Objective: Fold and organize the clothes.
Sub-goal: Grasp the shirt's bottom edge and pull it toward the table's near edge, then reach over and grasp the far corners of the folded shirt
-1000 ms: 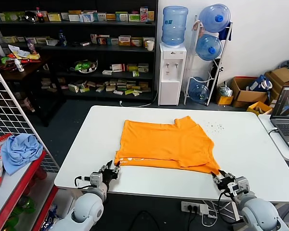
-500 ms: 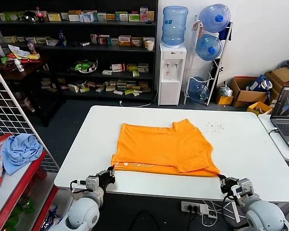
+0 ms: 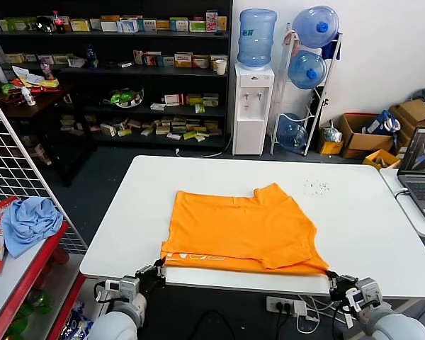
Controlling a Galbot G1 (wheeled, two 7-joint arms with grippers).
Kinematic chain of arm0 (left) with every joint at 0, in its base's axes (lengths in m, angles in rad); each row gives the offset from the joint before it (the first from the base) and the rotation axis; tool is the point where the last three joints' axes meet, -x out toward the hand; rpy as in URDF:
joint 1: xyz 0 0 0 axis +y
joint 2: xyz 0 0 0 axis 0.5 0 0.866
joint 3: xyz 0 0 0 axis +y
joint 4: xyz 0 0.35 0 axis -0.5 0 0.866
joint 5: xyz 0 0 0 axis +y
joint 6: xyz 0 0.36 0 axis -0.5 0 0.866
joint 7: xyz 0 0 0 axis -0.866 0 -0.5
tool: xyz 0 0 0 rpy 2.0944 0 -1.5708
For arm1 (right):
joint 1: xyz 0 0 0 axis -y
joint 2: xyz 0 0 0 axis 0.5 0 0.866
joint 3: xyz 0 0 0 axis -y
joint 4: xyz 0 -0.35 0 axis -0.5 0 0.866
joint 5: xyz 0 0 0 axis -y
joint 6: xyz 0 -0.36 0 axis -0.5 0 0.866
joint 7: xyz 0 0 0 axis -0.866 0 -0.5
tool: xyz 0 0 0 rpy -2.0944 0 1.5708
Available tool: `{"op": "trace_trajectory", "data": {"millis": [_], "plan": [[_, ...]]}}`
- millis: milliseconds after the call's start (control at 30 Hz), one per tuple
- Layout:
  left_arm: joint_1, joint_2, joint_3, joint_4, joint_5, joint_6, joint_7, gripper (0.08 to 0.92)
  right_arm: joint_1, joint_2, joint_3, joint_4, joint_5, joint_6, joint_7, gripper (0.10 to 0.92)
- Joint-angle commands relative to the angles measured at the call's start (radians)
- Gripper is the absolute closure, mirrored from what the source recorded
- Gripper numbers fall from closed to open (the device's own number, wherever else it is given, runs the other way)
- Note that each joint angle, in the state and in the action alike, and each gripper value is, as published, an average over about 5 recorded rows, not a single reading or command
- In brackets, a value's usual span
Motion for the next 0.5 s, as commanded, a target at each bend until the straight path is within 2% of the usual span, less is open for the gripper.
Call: {"op": "trace_trajectory", "data": {"millis": [33,267,367,500], "plan": [[0.054,0.034,-0.003,-0.068,0.0,0.036,-0.018,0.792,-0.059,-0.005,0.027,0.048,0.017,-0.015,0.017,0.799],[0.031,0.052,-0.037,-0.104,0.002,0.1,-0.02,0.585,-0.012,-0.03,0.056,0.071,0.122,0.011,0.038,0.6],[-0.004,0.061,-0.046,-0.114,-0.006,0.112,-0.021,0.498,0.042,-0.041,0.068,0.064,0.191,0.016,0.025,0.513],[-0.08,0.069,-0.035,-0.089,-0.028,0.118,-0.013,0.385,0.14,-0.061,0.062,0.008,0.202,-0.013,-0.032,0.392]]}}
